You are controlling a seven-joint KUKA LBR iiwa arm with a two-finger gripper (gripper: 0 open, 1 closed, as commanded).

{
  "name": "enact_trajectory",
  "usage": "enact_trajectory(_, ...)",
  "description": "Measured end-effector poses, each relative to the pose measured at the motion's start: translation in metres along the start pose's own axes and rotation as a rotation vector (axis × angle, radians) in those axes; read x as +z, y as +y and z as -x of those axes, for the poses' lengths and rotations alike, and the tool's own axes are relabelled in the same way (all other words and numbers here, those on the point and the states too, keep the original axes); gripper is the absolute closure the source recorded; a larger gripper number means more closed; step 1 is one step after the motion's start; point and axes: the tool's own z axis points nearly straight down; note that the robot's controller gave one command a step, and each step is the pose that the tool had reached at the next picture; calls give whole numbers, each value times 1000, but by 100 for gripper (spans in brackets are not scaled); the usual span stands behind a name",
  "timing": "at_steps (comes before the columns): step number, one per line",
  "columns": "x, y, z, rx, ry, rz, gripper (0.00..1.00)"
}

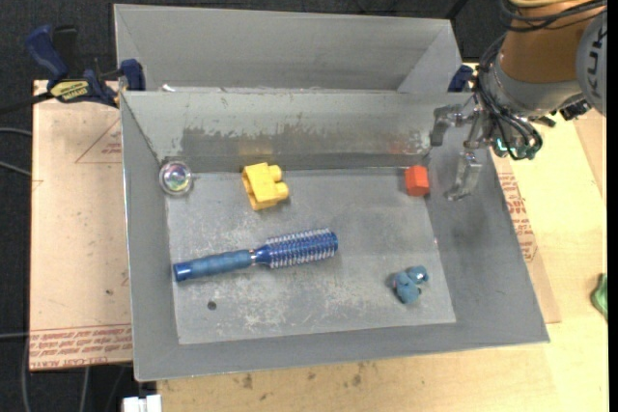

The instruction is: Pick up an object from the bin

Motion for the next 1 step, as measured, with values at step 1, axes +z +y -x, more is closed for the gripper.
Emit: enact_trajectory(1, 85, 43, -52, 10, 4, 3, 0)
